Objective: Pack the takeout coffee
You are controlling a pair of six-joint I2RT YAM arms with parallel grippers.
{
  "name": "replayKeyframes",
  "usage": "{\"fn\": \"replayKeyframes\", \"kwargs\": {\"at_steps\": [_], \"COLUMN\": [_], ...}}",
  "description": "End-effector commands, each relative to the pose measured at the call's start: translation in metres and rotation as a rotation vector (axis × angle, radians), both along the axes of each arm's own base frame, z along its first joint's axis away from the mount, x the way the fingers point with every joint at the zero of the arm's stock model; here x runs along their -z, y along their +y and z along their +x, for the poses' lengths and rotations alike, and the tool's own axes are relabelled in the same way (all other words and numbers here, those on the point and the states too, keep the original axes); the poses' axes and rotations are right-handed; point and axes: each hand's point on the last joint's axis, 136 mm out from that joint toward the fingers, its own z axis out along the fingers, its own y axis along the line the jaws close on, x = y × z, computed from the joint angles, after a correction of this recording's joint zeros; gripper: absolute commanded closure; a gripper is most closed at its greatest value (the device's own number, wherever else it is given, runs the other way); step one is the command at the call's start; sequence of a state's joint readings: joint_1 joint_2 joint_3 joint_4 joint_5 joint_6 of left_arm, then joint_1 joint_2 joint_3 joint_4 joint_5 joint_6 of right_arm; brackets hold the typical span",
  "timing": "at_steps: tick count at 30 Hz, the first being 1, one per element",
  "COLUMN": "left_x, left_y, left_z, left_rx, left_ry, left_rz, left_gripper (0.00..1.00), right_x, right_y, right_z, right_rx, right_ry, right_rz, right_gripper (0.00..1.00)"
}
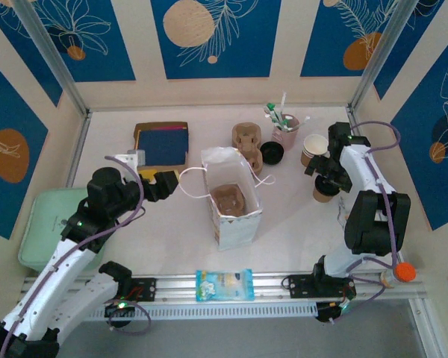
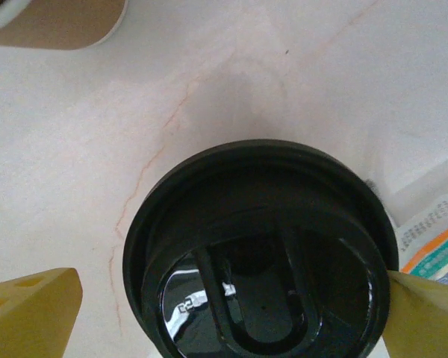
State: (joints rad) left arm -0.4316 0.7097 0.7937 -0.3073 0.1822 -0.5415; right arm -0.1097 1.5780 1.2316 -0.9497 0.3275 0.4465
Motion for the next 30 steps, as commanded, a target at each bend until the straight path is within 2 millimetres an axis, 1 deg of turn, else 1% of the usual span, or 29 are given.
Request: {"fn": "replayKeyframes", "kwargs": {"at_steps": [1, 5, 9, 13, 20, 24, 30], "left_x": [-0.008, -0.008, -0.010, -0.012, -0.011, -0.012, -0.011], "left_y": [0.005, 0.005, 0.005, 0.006, 0.007, 0.007, 0.007], "left_z": [0.002, 0.003, 0.003, 0.003, 0.002, 0.002, 0.001], "left_rx": [-0.019, -0.018, -0.017, -0.019, -0.023, -0.021, -0.023], "left_ry": [-0.031, -0.034, -0.039, -0.043, -0.042, -0.045, -0.041], "left_rz": [0.008, 0.005, 0.007, 0.011, 0.015, 0.013, 0.013], "left_gripper": [0.09, 0.09, 0.09, 0.09, 0.09, 0.09, 0.09], "right_x": [-0.012, -0.013, -0.016, -0.022, -0.029, -0.039, -0.053], "right_y": [0.012, 0.021, 0.039, 0.048, 0.046, 0.043, 0.049], "right_z": [0.002, 0.002, 0.005, 0.007, 0.003, 0.001, 0.003], "right_rx": [0.025, 0.028, 0.013, -0.003, -0.020, -0.024, -0.039], "right_ry": [-0.070, -0.083, -0.109, -0.117, -0.107, -0.112, -0.162], "right_rz": [0.119, 0.177, 0.254, 0.258, 0.168, 0.123, 0.154], "right_gripper": [0.01, 0.01, 0.01, 0.01, 0.01, 0.01, 0.01]}}
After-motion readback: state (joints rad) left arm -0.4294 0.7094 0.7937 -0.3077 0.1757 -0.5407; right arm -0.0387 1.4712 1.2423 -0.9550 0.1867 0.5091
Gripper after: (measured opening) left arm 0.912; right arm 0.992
